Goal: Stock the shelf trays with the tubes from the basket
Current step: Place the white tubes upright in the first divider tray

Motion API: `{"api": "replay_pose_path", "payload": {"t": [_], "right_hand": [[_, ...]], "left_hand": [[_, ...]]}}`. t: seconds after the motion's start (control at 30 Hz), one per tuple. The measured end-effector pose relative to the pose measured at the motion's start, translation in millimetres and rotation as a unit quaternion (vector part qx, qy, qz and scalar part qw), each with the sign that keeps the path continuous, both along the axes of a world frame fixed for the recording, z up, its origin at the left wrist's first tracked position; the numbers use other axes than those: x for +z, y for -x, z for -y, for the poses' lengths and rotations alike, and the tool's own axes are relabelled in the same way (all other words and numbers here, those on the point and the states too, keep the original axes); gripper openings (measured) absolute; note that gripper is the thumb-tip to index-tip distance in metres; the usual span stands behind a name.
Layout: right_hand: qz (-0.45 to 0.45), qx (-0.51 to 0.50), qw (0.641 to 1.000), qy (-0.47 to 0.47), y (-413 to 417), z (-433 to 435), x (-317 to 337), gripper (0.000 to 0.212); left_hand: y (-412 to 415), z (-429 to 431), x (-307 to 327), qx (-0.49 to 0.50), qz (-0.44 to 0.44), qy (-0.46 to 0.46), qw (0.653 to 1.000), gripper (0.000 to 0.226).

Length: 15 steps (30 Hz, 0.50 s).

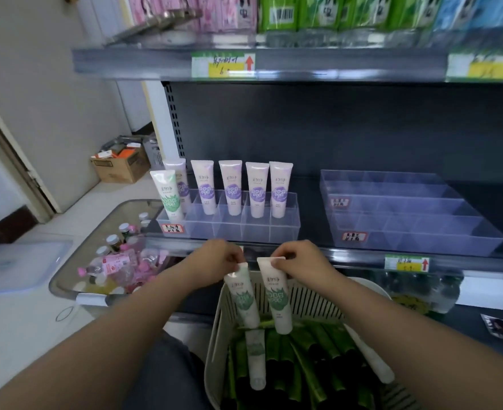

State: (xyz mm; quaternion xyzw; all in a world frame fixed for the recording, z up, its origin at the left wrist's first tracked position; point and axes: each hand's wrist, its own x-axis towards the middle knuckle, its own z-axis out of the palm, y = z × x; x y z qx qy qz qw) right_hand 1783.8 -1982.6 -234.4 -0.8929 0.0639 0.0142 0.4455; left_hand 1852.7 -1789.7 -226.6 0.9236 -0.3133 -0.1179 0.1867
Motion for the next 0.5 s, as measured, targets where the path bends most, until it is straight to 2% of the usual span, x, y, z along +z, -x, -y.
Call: {"api": "replay_pose_path", "payload": {"t": [0.5], "right_hand": [[0.085,0.028,0.996,-0.025,-41,-33,64,0.009]], "left_hand": [[-26,-35,74,0.064,0.101,0.069,0.99,0.015]]}}
